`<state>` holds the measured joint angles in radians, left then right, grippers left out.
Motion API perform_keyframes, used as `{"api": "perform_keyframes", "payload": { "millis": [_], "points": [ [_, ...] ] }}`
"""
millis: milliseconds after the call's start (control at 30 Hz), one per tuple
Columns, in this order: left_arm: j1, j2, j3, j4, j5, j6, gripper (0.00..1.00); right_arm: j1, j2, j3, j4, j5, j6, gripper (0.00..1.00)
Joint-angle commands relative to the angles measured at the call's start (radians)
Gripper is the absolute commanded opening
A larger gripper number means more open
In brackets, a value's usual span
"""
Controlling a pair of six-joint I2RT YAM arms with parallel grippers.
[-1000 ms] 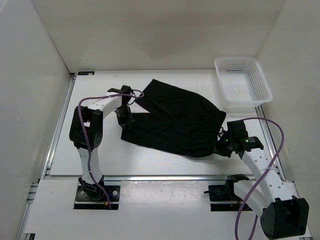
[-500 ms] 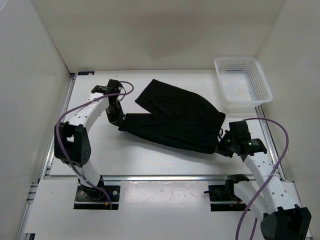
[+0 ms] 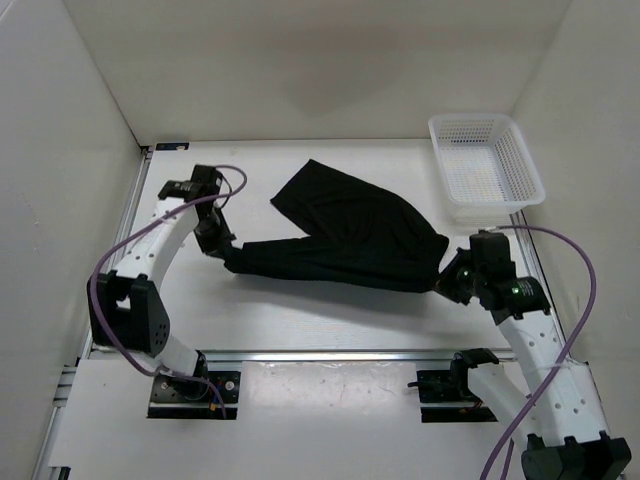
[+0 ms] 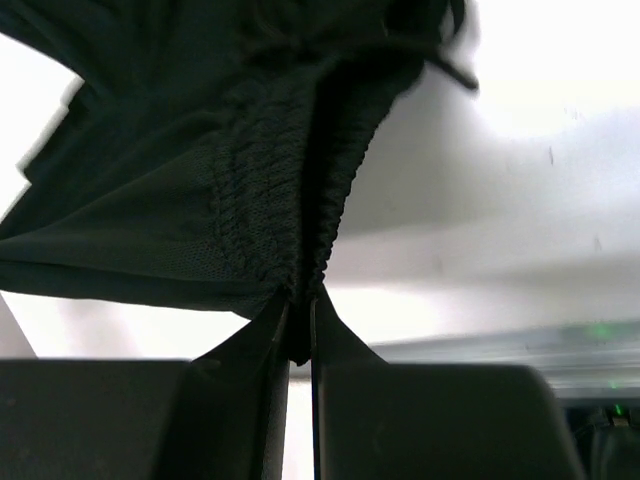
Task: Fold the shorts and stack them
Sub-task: Flatten the shorts out
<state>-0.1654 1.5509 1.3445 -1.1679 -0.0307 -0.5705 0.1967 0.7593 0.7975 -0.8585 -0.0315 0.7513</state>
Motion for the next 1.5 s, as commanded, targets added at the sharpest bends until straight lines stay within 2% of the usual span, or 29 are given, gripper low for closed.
{"api": "perform_keyframes", "payload": {
  "millis": [0,67,133,167,200,300,333,400,500,533,567,633,667,733,800,833,933,967,1167,1467],
  "points": [
    [0.014,-0.126,-0.163,-0.012,-0.005,-0.049,0.1,0.0,-0.089,-0.076,-0.111,-0.028,0.012,0.0],
    [0.014,-0.196,-0.278,0.004,0.015,-0.069,0.1,0.0,-0.144,-0.122,-0.17,-0.039,0.022,0.02],
    [0.023,-0.225,-0.315,0.027,0.049,-0.069,0.11,0.0,-0.169,-0.123,-0.207,-0.022,0.022,0.27],
    [0.023,-0.226,-0.315,0.027,0.049,-0.056,0.39,0.0,-0.179,-0.123,-0.236,-0.012,0.022,0.39],
    [0.023,-0.226,-0.292,0.027,0.049,-0.055,0.58,0.0,-0.179,-0.109,-0.246,0.017,0.022,0.58],
    [0.023,-0.175,-0.167,0.013,0.035,-0.032,0.8,0.0,-0.14,-0.043,-0.246,0.065,0.013,0.72],
    [0.023,-0.154,-0.124,0.004,0.023,-0.022,0.8,0.0,-0.106,-0.026,-0.246,0.082,0.013,0.73],
    [0.023,-0.074,0.011,0.004,0.009,-0.022,0.8,0.0,-0.054,0.009,-0.205,0.113,0.013,0.73],
    [-0.015,0.067,0.192,0.03,0.032,0.013,0.64,0.0,0.02,0.02,-0.098,0.124,0.022,0.64],
    [-0.029,0.11,0.243,0.03,0.049,0.014,0.6,0.0,0.041,0.029,-0.067,0.124,0.022,0.51],
    [-0.043,0.157,0.293,0.03,0.07,0.03,0.46,0.0,0.064,0.029,-0.035,0.124,0.035,0.43],
    [-0.089,0.303,0.444,0.01,0.089,0.054,0.36,-0.01,0.142,0.043,0.041,0.124,0.048,0.21],
    [-0.104,0.352,0.496,-0.004,0.089,0.064,0.32,-0.01,0.196,0.043,0.059,0.11,0.048,0.19],
    [-0.141,0.486,0.626,-0.013,0.078,0.064,0.3,-0.01,0.247,0.057,0.099,0.101,0.034,0.19],
    [-0.151,0.588,0.689,-0.038,0.093,0.064,0.33,-0.019,0.313,0.078,0.119,0.122,-0.009,0.25],
    [-0.151,0.618,0.74,-0.038,0.104,0.064,0.47,-0.037,0.333,0.078,0.13,0.122,-0.019,0.31],
    [-0.16,0.704,0.827,-0.027,0.135,0.064,0.63,-0.1,0.408,0.089,0.179,0.09,-0.07,0.46],
    [-0.169,0.722,0.849,-0.027,0.124,0.064,0.63,-0.124,0.449,0.098,0.188,0.081,-0.079,0.53],
    [-0.213,0.873,1.048,-0.024,0.065,0.046,0.64,-0.157,0.592,0.135,0.236,0.045,-0.101,0.54],
    [-0.214,0.982,1.07,-0.009,0.025,0.006,0.55,-0.166,0.643,0.164,0.245,0.036,-0.119,0.54]
  ]
}}
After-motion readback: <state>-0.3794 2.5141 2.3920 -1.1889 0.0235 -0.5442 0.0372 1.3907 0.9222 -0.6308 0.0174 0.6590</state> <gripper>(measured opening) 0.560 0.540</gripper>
